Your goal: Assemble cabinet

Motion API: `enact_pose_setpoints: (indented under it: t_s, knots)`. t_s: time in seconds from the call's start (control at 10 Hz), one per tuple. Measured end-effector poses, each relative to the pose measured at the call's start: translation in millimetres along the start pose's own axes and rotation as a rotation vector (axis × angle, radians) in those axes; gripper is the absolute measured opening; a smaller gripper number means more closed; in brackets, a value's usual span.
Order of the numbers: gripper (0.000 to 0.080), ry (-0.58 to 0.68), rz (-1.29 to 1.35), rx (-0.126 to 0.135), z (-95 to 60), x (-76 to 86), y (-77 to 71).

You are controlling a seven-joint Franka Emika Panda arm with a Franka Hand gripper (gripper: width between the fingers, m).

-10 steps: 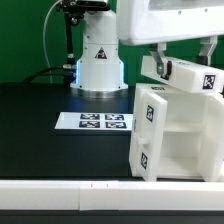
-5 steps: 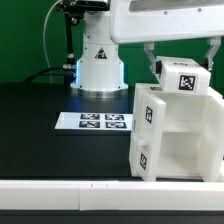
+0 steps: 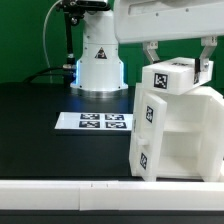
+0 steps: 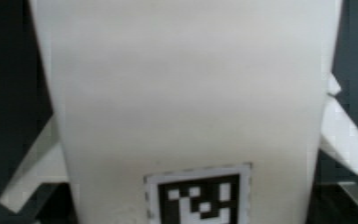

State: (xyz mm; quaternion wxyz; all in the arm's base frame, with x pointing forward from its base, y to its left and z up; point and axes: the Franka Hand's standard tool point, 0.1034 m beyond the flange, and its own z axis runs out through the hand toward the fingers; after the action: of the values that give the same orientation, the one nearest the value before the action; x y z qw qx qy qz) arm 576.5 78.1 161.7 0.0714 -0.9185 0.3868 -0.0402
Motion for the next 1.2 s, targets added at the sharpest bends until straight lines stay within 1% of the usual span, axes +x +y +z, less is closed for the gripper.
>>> enact_pose_setpoints:
  t_s: [0.1,0.2,0.5,0.6,0.7,0.8,1.0,1.1,1.2]
  knots:
    - [0.0554,0.013,0.103,0.042,1.3,4.3,0.7]
    - [0.0554,0.008,0.195,0.052,1.1,5.1,0.9]
    - [0.0554,-0.004,0.369,0.062,0.6,6.2,0.9]
    - [0.0554,-0.035,0.548,0.058,1.2,5.1,4.5]
    - [0.0554,-0.045,0.66,0.058,1.1,4.4,4.3]
    - [0.0554,-0.049,0.732,0.069,1.2,5.4,4.2]
    - [0.0564,-0.048,0.701,0.07,1.3,5.4,4.1]
    - [0.0564,-0.057,0.646,0.05,1.5,2.6,5.1]
    - [0.073,-0.106,0.529,-0.026,-4.2,-5.2,4.4]
